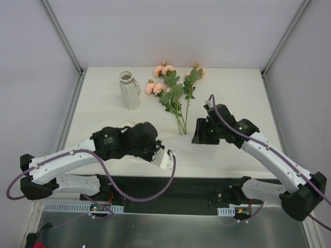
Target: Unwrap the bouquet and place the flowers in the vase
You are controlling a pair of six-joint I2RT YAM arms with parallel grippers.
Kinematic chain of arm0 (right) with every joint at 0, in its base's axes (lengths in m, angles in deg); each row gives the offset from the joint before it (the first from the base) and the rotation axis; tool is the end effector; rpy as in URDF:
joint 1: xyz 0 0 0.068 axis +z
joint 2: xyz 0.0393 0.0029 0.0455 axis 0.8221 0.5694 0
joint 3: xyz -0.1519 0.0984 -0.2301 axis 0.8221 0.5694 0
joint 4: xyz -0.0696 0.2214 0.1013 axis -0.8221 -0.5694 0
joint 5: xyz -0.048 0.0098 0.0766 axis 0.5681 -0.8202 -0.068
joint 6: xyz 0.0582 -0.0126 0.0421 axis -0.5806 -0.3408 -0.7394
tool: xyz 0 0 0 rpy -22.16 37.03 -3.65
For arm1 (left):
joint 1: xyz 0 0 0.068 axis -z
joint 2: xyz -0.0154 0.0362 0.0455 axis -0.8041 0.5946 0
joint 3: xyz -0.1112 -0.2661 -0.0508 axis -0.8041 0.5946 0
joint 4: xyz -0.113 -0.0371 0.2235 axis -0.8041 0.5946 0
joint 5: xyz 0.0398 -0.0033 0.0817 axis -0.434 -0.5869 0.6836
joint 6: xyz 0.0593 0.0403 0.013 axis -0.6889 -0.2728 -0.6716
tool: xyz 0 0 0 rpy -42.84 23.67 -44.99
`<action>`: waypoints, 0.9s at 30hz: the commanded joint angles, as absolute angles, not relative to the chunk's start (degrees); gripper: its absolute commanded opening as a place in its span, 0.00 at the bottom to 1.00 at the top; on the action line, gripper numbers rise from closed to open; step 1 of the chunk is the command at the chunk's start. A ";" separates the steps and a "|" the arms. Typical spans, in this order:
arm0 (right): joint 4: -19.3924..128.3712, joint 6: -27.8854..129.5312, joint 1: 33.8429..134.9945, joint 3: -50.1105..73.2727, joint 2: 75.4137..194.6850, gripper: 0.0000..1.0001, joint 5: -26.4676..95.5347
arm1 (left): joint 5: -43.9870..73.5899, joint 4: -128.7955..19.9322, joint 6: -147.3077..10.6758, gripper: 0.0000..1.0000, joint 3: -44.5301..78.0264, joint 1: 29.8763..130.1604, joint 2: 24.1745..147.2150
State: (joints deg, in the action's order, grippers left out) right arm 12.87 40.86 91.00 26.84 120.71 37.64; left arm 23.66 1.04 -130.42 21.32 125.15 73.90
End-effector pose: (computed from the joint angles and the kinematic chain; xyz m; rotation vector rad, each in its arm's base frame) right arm 0.1904 0.1428 0.3075 -0.4444 2.4405 0.5028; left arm 0.0675 -0.2015 0.3426 2.1321 1.1834 -0.1527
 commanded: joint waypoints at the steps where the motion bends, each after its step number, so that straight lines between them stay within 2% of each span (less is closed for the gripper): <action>1: 9.56 32.69 98.35 29.72 113.30 0.53 38.48 | 27.45 -7.84 -127.27 0.11 12.20 115.33 72.86; 5: 7.46 27.76 105.64 30.70 111.98 0.52 40.76 | 25.53 -12.07 -119.39 0.10 4.13 102.95 76.90; 9: 4.82 26.70 109.61 29.12 112.76 0.52 41.82 | 23.33 -12.33 -116.46 0.12 4.80 98.79 80.50; 10: 3.25 28.01 109.61 27.90 113.29 0.52 44.96 | 23.94 -13.64 -116.02 0.19 5.68 98.61 81.73; 13: 0.78 30.38 108.64 21.75 114.78 0.52 47.62 | 29.04 -12.79 -111.03 0.27 4.21 96.77 93.57; 15: 0.07 30.83 108.64 18.58 114.71 0.51 50.94 | 19.50 -10.07 -106.28 0.36 -4.04 93.18 103.91; 16: -0.20 30.40 108.64 18.14 113.92 0.52 52.62 | 15.89 -7.96 -104.70 0.46 -6.86 92.29 106.94; 17: -0.29 30.13 108.55 17.87 111.56 0.52 54.46 | 8.02 -6.64 -104.68 0.50 -12.10 91.84 109.75; 19: -0.11 29.78 108.12 18.31 108.21 0.52 58.68 | 0.34 -3.56 -106.43 0.59 -16.09 91.22 116.44; 20: 0.24 29.69 107.59 18.57 104.80 0.52 59.92 | -3.18 -1.29 -107.74 0.68 -17.94 91.22 117.94; 21: 1.11 29.86 106.98 19.44 103.29 0.52 61.49 | -7.57 -1.26 -108.54 0.73 -18.13 91.22 119.96; 23: 2.26 31.00 104.88 19.98 100.74 0.53 61.86 | -9.45 -0.65 -109.86 0.83 -18.48 90.88 123.03; 27: 3.32 33.20 101.18 19.81 99.84 0.52 60.12 | -17.08 1.37 -110.40 0.93 -21.20 88.59 128.23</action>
State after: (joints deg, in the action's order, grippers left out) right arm 2.60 30.63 103.89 20.37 99.38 58.56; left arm -3.74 -3.03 -109.39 -15.81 90.14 126.58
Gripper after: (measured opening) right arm 0.526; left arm 0.893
